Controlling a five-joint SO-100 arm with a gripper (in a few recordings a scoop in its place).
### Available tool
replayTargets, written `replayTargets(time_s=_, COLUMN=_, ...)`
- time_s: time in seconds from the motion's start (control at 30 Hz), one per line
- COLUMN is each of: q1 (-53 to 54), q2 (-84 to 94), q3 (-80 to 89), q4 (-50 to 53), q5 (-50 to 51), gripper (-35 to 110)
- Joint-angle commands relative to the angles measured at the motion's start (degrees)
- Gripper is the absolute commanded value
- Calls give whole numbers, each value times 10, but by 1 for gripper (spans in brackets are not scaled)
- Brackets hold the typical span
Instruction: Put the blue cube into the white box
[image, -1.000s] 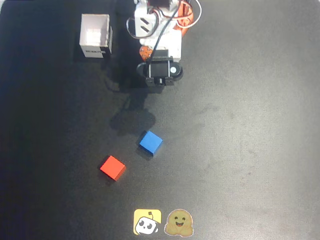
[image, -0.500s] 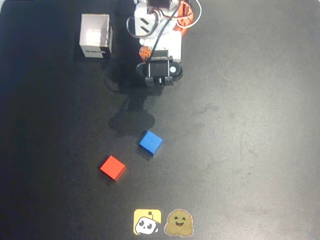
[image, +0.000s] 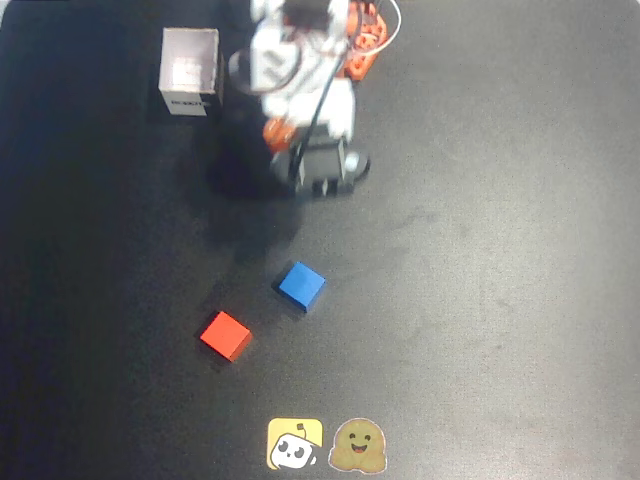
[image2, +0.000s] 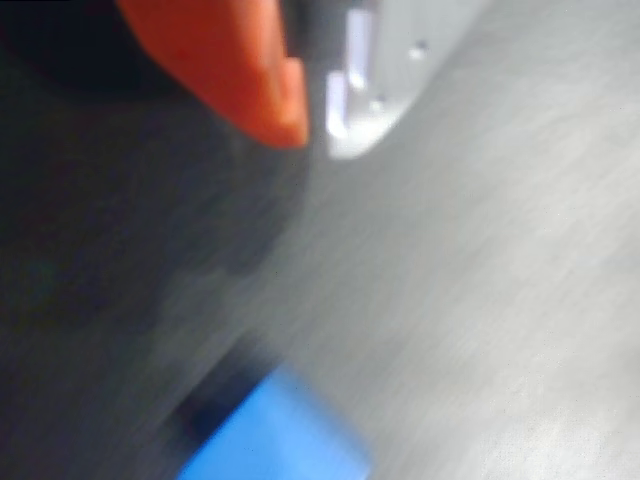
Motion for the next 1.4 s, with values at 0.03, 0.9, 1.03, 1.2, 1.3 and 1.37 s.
replayTargets(time_s=0.03, q1=22, q2=-100, q3=-76, q4=-71, q5=-114, gripper=0)
replayTargets(time_s=0.9, q1=-35, q2=-396, q3=-302, q4=-113, q5=-411, gripper=3)
replayTargets(time_s=1.03, q1=-39, q2=-400, q3=-300, q4=-113, q5=-432, gripper=6)
replayTargets(time_s=1.2, q1=-40, q2=-405, q3=-286, q4=-113, q5=-451, gripper=13)
replayTargets(time_s=1.3, q1=-41, q2=-403, q3=-279, q4=-113, q5=-457, gripper=15)
replayTargets(time_s=1.37, q1=-44, q2=-409, q3=-277, q4=-113, q5=-459, gripper=18)
